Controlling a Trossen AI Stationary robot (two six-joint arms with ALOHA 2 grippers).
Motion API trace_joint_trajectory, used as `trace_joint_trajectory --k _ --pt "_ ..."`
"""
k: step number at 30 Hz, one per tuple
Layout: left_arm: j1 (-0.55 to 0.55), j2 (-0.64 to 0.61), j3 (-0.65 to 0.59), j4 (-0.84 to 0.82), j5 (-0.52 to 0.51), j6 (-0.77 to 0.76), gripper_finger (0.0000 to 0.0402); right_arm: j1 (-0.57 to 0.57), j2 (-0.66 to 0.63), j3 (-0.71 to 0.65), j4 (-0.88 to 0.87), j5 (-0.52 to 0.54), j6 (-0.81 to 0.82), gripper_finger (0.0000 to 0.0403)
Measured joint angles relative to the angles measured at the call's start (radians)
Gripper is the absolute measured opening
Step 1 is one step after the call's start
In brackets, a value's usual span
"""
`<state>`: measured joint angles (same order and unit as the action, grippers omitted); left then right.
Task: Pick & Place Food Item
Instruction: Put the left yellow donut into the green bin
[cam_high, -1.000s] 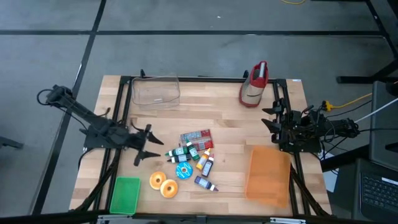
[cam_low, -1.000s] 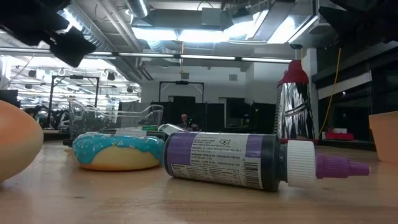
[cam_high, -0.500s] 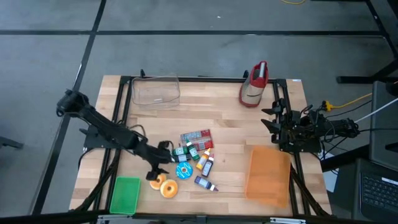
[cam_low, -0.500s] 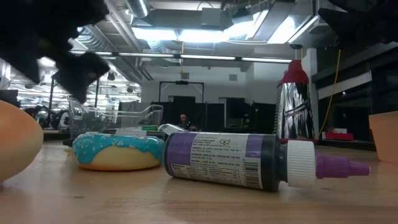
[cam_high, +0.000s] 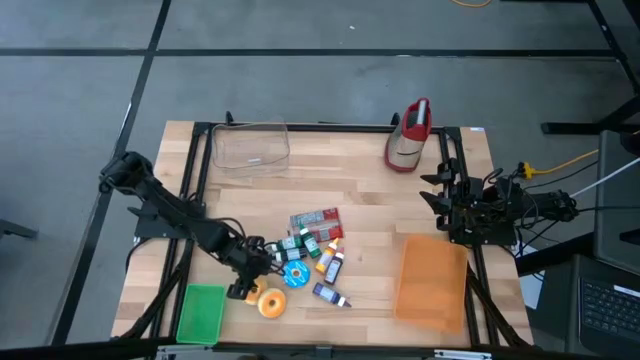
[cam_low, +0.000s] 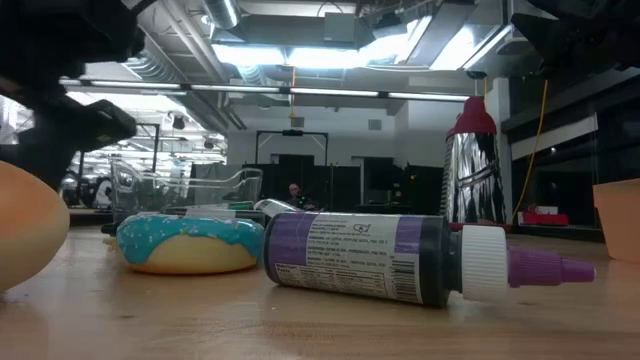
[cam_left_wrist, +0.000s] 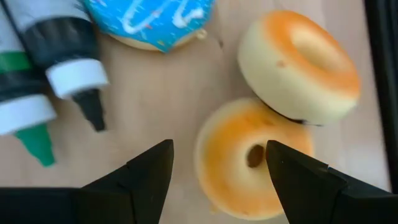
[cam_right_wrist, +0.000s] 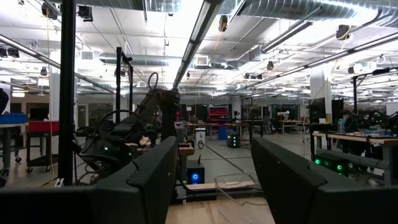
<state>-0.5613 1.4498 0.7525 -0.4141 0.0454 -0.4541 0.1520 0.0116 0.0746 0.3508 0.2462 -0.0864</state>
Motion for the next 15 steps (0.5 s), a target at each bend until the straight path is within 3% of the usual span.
trace_joint_trajectory --k 15 --pt "-0.042 0.082 -0.009 -0.004 -0.077 -0.093 0.0251 0.0 0.0 0.0 0.0 0.0 0.001 0.021"
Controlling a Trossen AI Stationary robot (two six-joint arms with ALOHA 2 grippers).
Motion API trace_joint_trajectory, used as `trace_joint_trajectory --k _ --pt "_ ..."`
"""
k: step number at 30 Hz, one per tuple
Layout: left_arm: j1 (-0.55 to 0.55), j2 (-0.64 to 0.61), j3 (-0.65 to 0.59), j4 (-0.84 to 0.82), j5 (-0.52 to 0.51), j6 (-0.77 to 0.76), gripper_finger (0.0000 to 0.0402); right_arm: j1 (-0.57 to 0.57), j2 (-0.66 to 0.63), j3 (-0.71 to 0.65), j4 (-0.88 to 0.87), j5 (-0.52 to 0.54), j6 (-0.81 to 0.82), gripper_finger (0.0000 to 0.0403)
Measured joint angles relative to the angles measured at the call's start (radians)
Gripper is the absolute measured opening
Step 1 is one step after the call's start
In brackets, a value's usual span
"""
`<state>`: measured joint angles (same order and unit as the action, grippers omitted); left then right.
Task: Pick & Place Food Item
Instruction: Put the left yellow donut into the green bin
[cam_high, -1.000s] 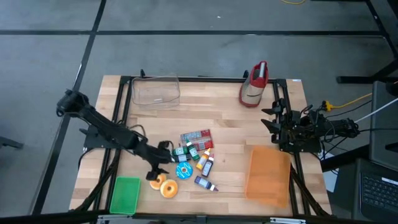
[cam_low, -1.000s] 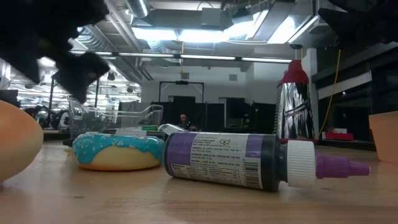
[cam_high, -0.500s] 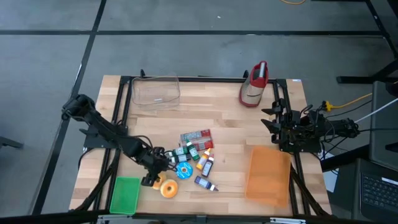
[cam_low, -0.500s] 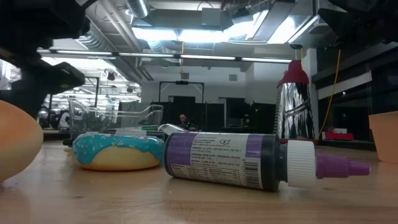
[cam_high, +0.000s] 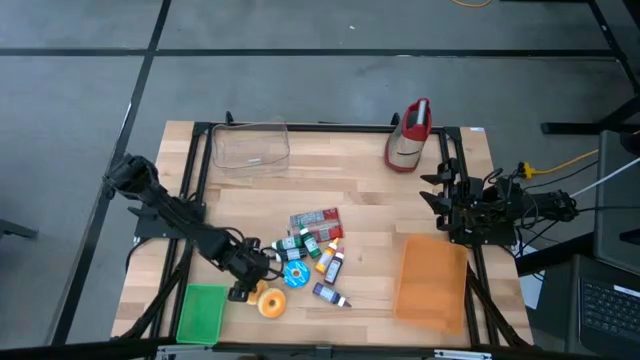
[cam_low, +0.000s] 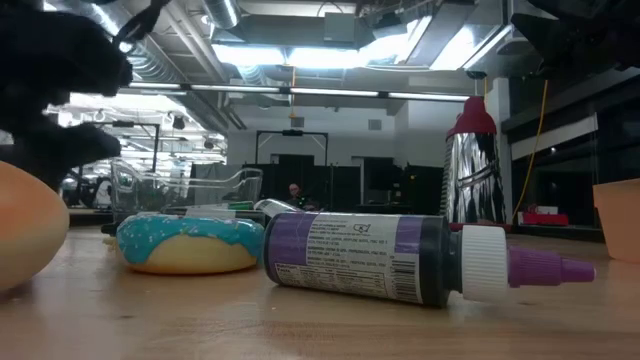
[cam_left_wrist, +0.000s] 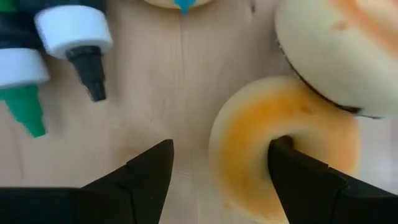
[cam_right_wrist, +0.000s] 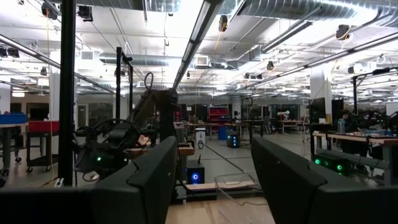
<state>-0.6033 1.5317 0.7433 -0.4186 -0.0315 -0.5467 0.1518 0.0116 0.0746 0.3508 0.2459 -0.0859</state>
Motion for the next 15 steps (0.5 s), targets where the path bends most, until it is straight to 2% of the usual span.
trace_joint_trajectory --k 3,6,9,15 --pt "0.0 0.033 0.001 0.006 0.007 0.008 0.0247 0.0 0.0 0.0 -0.002 0.0 0.0 0.021" --pt "-0.001 0.046 0.003 0.003 0.006 0.03 0.0226 0.0 0.0 0.0 -0.003 0.0 0.0 0.021" --pt "-0.002 0.048 0.003 0.003 0.001 0.047 0.0184 0.0 0.0 0.0 -0.004 0.0 0.0 0.021" --pt "-0.003 0.05 0.002 0.007 0.032 0.053 0.0072 0.0 0.0 0.0 -0.003 0.0 0.001 0.021"
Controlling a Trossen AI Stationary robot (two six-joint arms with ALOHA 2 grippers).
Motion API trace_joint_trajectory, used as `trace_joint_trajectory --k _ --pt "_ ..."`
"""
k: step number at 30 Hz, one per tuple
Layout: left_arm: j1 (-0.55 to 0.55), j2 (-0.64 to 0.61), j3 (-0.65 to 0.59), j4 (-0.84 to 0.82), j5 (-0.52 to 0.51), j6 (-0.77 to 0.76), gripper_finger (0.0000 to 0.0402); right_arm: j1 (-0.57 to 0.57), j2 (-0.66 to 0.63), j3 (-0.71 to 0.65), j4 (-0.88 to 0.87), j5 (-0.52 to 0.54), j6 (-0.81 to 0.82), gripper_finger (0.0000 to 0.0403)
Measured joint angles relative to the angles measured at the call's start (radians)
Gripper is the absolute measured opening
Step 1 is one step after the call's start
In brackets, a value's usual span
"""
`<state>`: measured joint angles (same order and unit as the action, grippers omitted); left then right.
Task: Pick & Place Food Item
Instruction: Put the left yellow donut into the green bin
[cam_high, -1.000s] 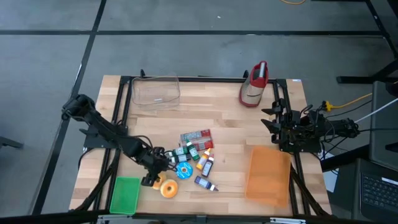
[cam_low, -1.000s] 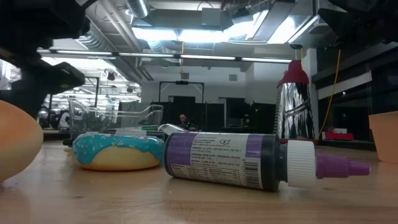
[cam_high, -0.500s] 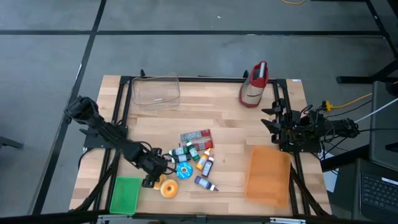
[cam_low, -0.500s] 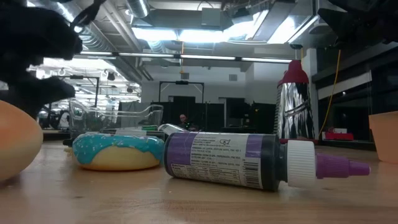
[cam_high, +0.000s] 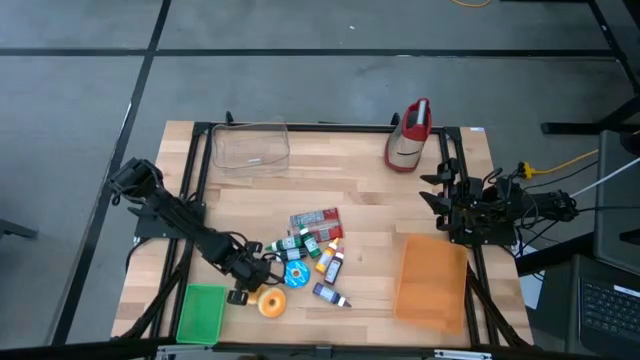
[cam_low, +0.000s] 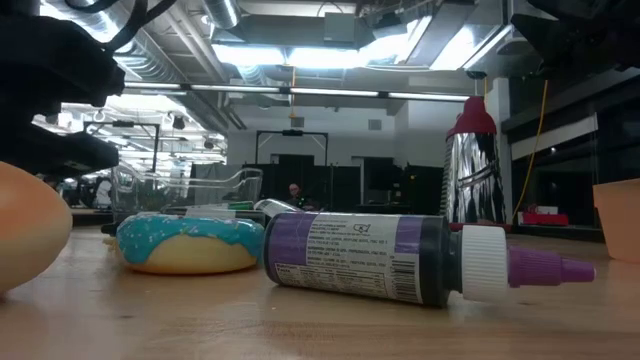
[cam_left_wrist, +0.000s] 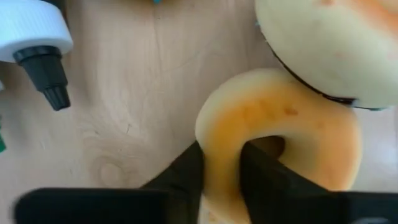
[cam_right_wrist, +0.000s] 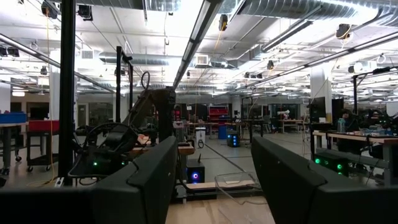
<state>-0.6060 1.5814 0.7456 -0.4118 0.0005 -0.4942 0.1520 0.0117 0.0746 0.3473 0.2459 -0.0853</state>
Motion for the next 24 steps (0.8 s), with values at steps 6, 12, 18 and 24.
trace_joint_trajectory --k 6,12,18,24 --pt "0.005 0.0 0.0 -0.015 0.028 -0.005 0.001 0.0 0.0 0.0 0.0 0.0 0.001 0.021" --pt "0.028 -0.042 -0.005 -0.096 0.04 0.007 0.0023 0.0 0.0 0.0 0.0 0.0 0.0 0.021" --pt "0.059 -0.143 -0.008 -0.274 -0.011 0.014 0.0017 0.0 0.0 0.0 0.0 0.0 0.0 0.021" --pt "0.065 -0.278 -0.008 -0.368 -0.036 0.002 0.0019 0.0 0.0 0.0 0.0 0.0 0.0 0.021"
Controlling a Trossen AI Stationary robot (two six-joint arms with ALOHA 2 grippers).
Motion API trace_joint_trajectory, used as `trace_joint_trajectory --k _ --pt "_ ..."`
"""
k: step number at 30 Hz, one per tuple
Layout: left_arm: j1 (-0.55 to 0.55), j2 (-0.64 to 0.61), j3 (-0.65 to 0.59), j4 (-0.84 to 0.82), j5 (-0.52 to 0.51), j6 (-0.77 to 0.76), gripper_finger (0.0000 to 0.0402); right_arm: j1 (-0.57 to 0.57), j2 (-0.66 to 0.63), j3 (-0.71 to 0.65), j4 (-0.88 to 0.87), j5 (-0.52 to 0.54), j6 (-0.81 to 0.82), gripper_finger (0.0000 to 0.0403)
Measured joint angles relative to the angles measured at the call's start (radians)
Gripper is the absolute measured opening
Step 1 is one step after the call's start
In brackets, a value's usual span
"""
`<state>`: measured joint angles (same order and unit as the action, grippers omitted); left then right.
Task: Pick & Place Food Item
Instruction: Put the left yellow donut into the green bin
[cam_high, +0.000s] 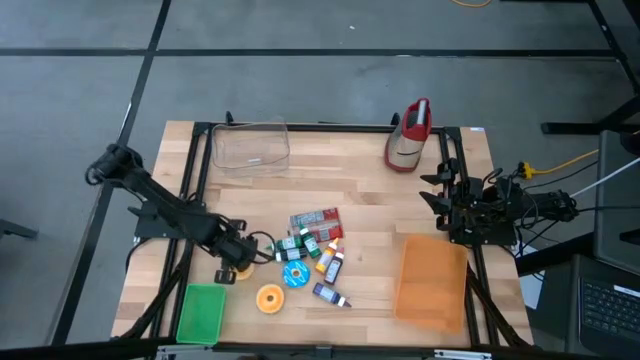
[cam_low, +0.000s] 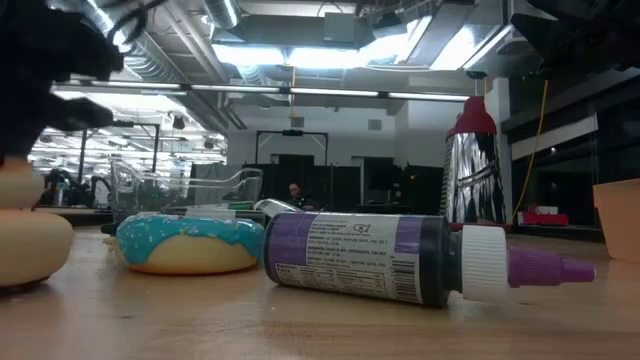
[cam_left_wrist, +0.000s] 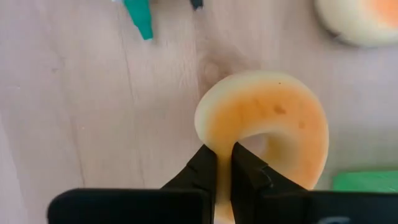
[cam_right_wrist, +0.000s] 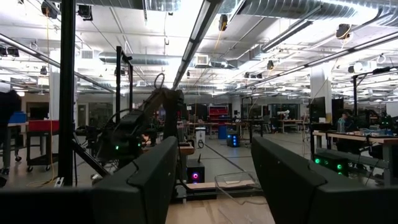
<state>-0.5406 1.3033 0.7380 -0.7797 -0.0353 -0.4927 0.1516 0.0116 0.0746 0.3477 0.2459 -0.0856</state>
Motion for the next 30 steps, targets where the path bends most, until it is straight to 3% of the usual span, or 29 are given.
trace_joint_trajectory --k 14,24,30 --pt "-0.043 -0.322 0.003 -0.018 0.102 -0.081 0.0016 0.0 0.0 0.0 -0.004 0.0 0.0 0.021" --pt "-0.204 -0.328 0.004 -0.018 0.122 -0.315 0.0015 0.0 0.0 0.0 -0.004 0.0 -0.025 0.021" --pt "-0.318 -0.32 0.004 0.029 0.042 -0.478 0.0015 0.0 0.0 0.0 -0.005 0.005 -0.028 0.021"
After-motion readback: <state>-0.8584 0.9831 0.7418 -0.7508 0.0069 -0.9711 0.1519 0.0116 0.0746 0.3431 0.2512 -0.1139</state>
